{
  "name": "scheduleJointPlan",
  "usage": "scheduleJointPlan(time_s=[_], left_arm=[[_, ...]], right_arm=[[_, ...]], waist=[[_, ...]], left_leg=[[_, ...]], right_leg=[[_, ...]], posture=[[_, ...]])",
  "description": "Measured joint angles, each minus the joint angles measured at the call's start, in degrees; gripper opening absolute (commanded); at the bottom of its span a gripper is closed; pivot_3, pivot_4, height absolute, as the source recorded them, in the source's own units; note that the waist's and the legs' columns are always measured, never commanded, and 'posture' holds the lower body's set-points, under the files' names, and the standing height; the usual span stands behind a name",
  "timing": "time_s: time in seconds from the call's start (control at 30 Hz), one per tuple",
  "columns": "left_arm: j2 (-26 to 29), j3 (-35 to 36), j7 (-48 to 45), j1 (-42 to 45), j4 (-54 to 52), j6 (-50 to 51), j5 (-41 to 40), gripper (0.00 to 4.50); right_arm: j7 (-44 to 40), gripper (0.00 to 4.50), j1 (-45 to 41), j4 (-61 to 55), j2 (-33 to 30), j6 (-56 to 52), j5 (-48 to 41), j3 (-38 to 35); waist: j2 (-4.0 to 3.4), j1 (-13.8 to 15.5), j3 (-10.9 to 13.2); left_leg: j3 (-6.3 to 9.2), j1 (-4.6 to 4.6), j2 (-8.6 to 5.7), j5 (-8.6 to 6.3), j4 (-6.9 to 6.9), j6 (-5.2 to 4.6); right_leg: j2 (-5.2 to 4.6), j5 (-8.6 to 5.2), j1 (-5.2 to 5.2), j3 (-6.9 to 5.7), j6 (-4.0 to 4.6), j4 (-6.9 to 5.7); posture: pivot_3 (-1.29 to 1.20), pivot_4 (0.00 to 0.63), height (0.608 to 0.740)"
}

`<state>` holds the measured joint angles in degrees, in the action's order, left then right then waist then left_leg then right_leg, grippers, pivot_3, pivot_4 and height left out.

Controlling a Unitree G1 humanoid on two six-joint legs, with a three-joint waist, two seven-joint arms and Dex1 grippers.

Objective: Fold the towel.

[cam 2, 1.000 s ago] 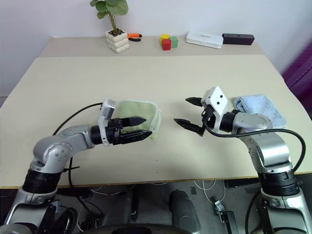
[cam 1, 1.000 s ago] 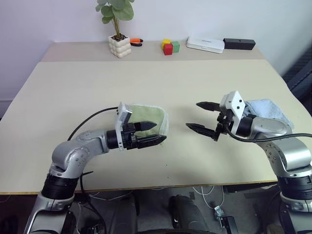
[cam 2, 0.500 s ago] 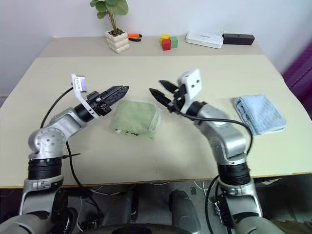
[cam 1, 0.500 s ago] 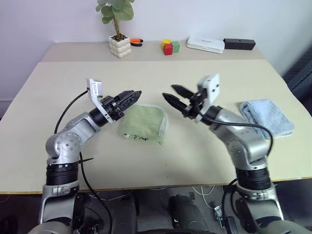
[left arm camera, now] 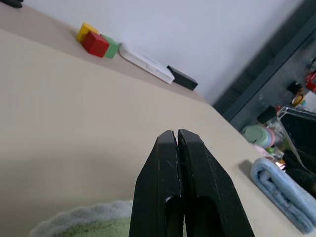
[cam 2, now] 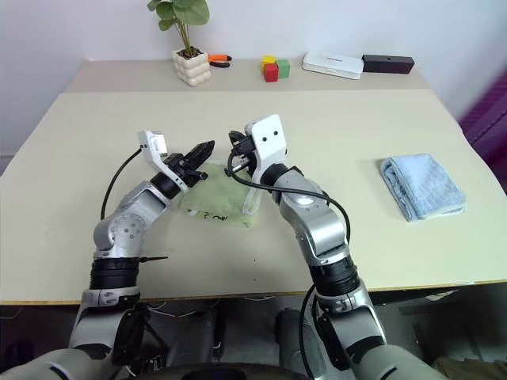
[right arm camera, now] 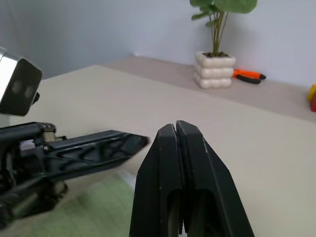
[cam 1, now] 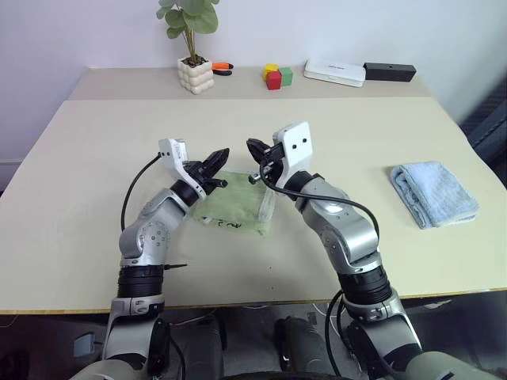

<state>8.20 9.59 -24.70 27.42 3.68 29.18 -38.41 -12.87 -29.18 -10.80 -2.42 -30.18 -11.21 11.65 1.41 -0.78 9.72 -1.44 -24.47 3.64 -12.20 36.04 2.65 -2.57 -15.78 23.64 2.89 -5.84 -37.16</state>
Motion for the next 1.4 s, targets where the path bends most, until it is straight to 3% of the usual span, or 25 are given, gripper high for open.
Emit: scheduleJointPlan(time_s=[0.23, 0.73, 1.33, 1.4], left_arm=[[-1.03, -2.06, -0.44, -2.61, 0.83, -1.29, 3.58, 0.06], [0.57, -1.87, -4.56, -4.85, 5.07, -3.78, 5.56, 0.06], [3.05, 4.30, -5.12, -5.99, 7.35, 0.15, 2.21, 0.06], [2.94, 4.45, -5.22, -6.44, 6.90, 0.57, 1.57, 0.58]], right_arm=[[1.02, 0.00, 4.50, 3.88, 1.13, -0.09, 3.39, 3.29], [-1.14, 0.00, 11.55, 7.47, -3.68, 7.59, 8.71, 3.55], [-1.59, 0.00, 12.95, 6.34, -3.09, 8.06, 9.46, 3.44], [-1.64, 0.00, 12.95, 6.34, -3.07, 8.07, 9.75, 3.41]], waist=[[0.00, -0.02, 0.00], [0.00, -0.06, -0.01], [0.00, -0.05, -0.01], [0.00, -0.10, -0.01]], left_leg=[[0.00, 0.01, 0.00, 0.00, 0.00, 0.00], [0.01, 0.05, 0.01, 0.00, -0.02, 0.00], [0.02, 0.06, 0.02, 0.00, -0.02, 0.00], [0.02, 0.07, 0.02, 0.00, -0.02, 0.00]], right_leg=[[0.00, 0.00, 0.00, 0.00, 0.01, -0.01], [0.02, -0.01, -0.03, 0.00, 0.01, 0.02], [0.00, -0.02, -0.05, -0.01, 0.02, 0.02], [0.01, -0.02, -0.05, -0.01, 0.02, 0.02]], posture=[[0.00, 0.150, 0.740], [0.00, 0.150, 0.740], [0.00, 0.150, 0.740], [0.00, 0.150, 0.740]])
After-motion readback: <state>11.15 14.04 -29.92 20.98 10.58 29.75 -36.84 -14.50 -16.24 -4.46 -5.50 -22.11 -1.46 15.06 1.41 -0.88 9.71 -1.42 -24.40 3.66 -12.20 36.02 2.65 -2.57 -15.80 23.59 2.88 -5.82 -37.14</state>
